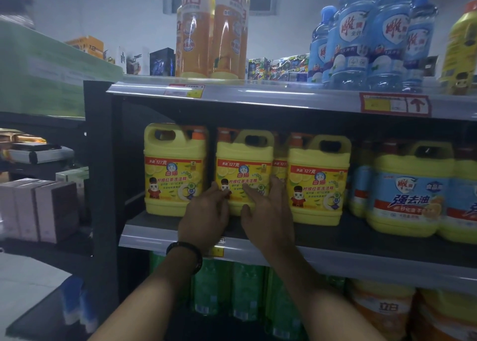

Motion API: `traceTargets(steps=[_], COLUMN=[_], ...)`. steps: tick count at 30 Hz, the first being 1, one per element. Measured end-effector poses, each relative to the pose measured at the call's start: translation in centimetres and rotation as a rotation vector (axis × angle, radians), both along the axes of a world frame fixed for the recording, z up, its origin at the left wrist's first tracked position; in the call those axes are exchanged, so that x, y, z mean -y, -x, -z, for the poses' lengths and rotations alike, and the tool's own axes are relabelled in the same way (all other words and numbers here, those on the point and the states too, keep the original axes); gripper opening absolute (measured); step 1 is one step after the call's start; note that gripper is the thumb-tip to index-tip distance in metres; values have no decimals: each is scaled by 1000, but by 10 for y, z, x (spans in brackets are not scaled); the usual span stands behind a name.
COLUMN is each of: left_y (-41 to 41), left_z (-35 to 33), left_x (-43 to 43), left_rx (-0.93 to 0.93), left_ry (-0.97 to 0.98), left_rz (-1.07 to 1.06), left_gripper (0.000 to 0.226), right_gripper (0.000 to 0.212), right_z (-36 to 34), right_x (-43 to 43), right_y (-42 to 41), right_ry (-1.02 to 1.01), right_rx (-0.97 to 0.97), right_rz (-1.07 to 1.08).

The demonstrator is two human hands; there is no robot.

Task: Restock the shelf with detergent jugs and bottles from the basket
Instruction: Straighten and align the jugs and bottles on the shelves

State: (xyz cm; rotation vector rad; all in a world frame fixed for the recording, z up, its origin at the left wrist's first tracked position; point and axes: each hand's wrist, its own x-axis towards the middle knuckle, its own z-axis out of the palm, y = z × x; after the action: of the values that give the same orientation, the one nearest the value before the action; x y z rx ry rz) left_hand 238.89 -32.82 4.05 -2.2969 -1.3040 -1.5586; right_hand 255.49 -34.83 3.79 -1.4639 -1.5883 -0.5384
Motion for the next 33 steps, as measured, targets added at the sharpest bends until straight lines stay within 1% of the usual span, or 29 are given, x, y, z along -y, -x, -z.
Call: traceTargets(steps=[3, 6, 7, 9, 11, 12, 14, 15, 17, 19, 20, 22, 25, 26, 28, 30, 33], left_y=[8, 35, 48, 74, 96, 105, 117, 120, 124, 128, 129, 134, 135, 134, 131, 131, 134], left_z=[-4, -9, -9, -7, -2, 0, -2, -6, -12, -17, -19, -20, -19, -19, -18, -18, -19], left_x=[5, 18, 21, 22, 13, 8, -1, -4, -10, -20, -25, -35, -37, -35, -31, -26, -18], left_rx=[20, 79, 112, 169, 210, 230, 308, 352, 407, 439, 456, 491, 483, 465, 439, 416, 353], left_ry=[-93, -227, -251, -245, -145, -77, 73, 150, 284, 391, 441, 517, 547, 532, 492, 431, 356], left_rz=[40, 22, -6, -112, -183, -178, -82, -11, 111, 148, 151, 155, 133, 118, 100, 79, -18], left_gripper=[20, 13, 15, 34, 54, 62, 75, 81, 94, 105, 105, 98, 72, 65, 59, 53, 31], right_gripper=[52, 45, 44, 47, 54, 58, 64, 67, 75, 83, 85, 85, 82, 83, 86, 93, 111], right_z=[-2, -6, -7, -11, -13, -13, -14, -14, -11, -8, -7, -6, -4, -4, -5, -7, -11], right_x=[3, 5, 5, 4, 3, 1, -4, -7, -12, -15, -14, -12, -9, -8, -8, -8, -17], right_y=[-1, 9, 18, 46, 77, 91, 109, 114, 117, 119, 119, 119, 115, 114, 112, 112, 114], right_ry=[-6, -108, -147, -154, -89, -55, -6, 11, 58, 106, 113, 109, 117, 125, 133, 155, 244], right_rx=[6, 84, 92, 44, -55, -110, -180, -178, -95, -17, 1, 23, -17, -58, -102, -68, -38], right_rz=[7, -27, -70, -159, -206, -223, -238, -228, -183, -146, -133, -131, -200, -230, -275, -288, -308])
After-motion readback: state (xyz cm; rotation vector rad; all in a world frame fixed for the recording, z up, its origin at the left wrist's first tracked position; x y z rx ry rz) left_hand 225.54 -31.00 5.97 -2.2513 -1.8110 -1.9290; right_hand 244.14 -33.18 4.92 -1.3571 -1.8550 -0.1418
